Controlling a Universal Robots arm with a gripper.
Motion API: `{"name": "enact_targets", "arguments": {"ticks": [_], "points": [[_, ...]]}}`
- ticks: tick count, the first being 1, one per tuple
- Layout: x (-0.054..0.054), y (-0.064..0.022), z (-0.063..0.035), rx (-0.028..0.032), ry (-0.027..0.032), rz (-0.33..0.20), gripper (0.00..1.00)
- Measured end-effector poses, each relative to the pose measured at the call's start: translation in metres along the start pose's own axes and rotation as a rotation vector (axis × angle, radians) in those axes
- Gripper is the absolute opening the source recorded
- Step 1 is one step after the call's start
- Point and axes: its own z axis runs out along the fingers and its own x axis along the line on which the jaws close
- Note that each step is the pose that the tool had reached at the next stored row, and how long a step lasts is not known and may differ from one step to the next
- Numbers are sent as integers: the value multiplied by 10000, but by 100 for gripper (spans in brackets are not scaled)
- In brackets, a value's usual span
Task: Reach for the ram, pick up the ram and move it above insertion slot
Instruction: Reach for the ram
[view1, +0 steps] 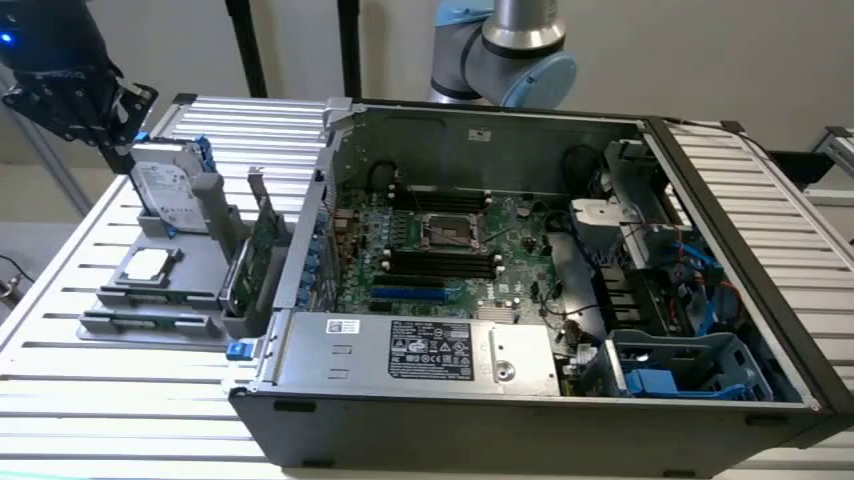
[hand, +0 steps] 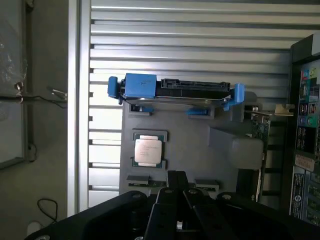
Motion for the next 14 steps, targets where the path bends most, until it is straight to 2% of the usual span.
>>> {"name": "enact_targets", "arguments": {"ticks": [2, 5, 14], "points": [[0, -11, -2, 1, 2, 0, 11], [1, -82, -2, 0, 2, 0, 11], [-14, -447, -1, 0, 32, 2, 11]]}}
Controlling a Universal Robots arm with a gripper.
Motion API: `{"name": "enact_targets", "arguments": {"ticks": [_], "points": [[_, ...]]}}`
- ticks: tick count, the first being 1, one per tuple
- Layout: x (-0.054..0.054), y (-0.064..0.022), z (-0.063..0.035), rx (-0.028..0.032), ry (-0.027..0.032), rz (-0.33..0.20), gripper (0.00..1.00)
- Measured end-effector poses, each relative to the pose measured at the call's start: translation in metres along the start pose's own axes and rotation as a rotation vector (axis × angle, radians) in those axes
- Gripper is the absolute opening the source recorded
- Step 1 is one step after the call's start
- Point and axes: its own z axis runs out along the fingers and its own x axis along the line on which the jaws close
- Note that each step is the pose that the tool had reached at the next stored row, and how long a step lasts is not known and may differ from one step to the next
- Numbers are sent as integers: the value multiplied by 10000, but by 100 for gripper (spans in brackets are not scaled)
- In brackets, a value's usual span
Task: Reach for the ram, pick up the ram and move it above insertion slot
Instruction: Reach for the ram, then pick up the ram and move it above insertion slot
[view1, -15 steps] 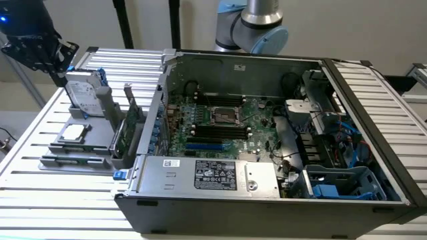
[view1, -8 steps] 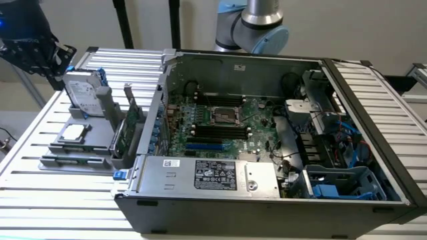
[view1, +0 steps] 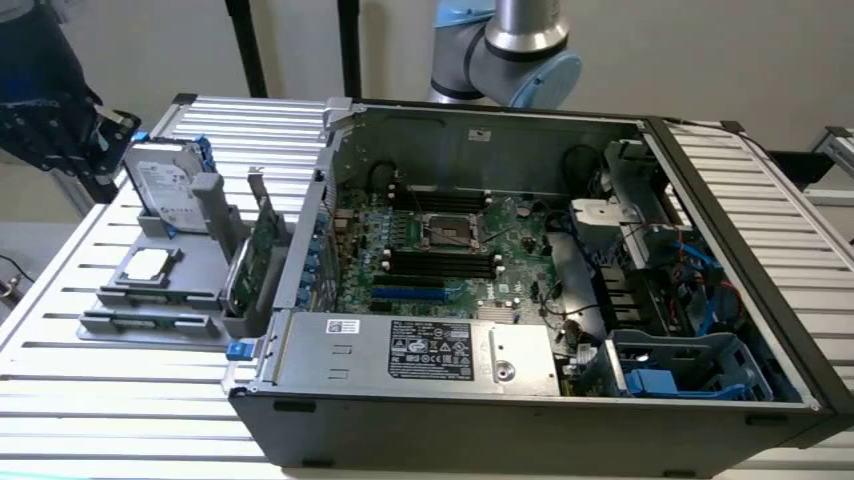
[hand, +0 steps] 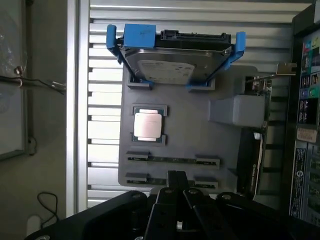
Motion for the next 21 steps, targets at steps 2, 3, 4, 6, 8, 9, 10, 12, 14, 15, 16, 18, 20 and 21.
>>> {"name": "enact_targets", "arguments": {"ticks": [2, 3, 4, 6, 8, 9, 10, 12, 14, 15, 16, 18, 20, 21], "points": [[-17, -60, 3, -1, 16, -1, 11], [-28, -90, 4, -1, 26, 0, 11], [-38, -117, 6, -2, 36, 1, 11], [-58, -172, 9, -2, 56, 1, 11], [-79, -226, 11, -2, 76, 1, 11], [-90, -251, 12, -1, 86, 1, 11], [-101, -276, 14, -2, 93, 1, 11], [-127, -318, 15, -3, 104, 1, 11], [-151, -347, 16, -3, 107, -1, 11], [-155, -356, 15, -3, 109, -3, 11], [-156, -362, 16, -6, 108, -6, 11], [-156, -364, 18, -9, 113, -139, 11], [-156, -364, 22, -5, 128, -489, 11], [-156, -365, 25, -5, 133, -668, 11]]}}
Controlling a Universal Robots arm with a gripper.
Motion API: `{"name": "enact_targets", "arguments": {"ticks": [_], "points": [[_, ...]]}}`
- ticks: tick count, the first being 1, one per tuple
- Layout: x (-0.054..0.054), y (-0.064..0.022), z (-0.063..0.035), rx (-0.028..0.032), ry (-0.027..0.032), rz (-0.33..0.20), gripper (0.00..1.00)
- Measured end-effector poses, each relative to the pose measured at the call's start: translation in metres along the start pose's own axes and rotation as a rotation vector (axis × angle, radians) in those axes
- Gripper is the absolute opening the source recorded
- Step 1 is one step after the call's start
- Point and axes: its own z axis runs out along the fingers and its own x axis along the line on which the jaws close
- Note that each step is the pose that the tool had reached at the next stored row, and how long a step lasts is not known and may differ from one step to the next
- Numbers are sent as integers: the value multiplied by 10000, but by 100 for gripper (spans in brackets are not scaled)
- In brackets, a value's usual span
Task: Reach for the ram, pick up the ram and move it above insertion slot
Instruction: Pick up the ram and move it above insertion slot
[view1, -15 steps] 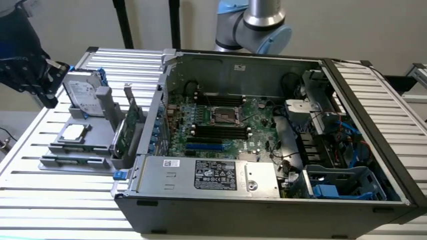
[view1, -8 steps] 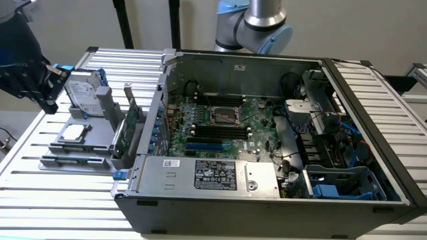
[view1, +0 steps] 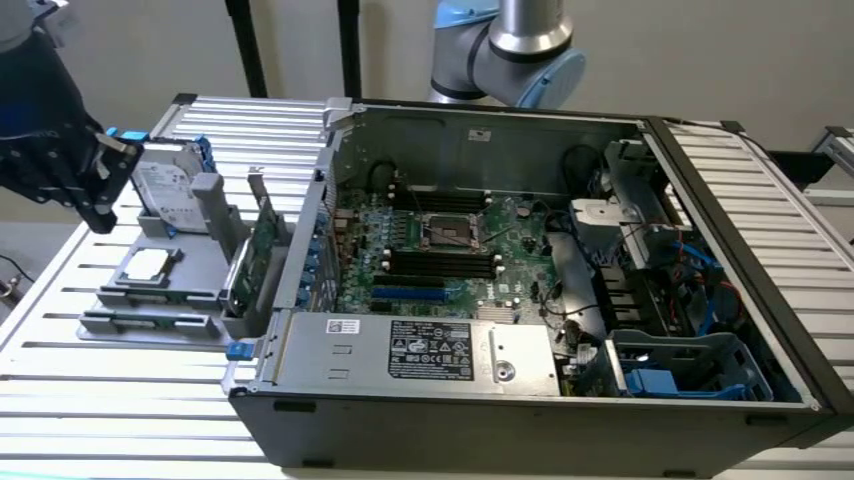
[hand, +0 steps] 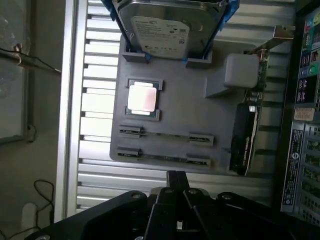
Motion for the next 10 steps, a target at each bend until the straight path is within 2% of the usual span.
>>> {"name": "enact_targets", "arguments": {"ticks": [10], "points": [[0, -1, 20, 27, 73, -1820, 11]]}}
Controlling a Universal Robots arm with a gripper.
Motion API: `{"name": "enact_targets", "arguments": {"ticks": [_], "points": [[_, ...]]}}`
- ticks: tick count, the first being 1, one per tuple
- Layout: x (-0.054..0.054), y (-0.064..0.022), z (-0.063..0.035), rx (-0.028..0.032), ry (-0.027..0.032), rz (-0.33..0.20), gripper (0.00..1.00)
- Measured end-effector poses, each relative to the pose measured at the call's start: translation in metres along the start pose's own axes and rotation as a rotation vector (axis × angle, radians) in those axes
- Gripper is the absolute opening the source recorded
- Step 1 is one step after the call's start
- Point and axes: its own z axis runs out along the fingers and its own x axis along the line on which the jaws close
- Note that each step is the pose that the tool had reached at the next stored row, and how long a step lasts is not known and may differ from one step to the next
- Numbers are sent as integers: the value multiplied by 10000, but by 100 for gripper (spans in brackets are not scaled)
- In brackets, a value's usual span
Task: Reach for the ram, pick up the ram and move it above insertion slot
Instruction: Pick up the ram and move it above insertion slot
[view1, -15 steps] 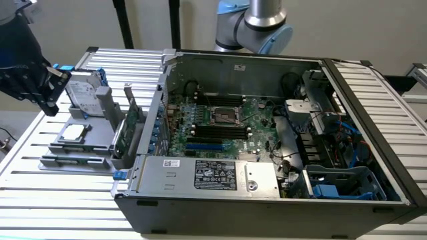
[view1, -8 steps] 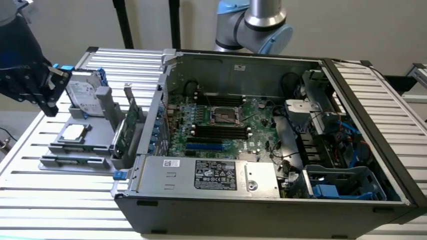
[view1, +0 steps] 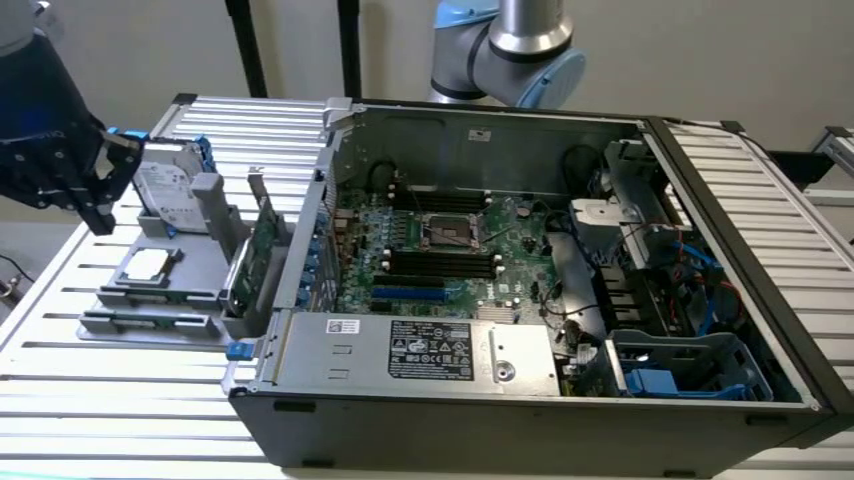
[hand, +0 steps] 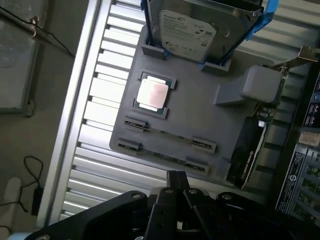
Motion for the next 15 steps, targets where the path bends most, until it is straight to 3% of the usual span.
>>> {"name": "enact_targets", "arguments": {"ticks": [15], "points": [[0, -1, 19, 39, 106, -2723, 11]]}}
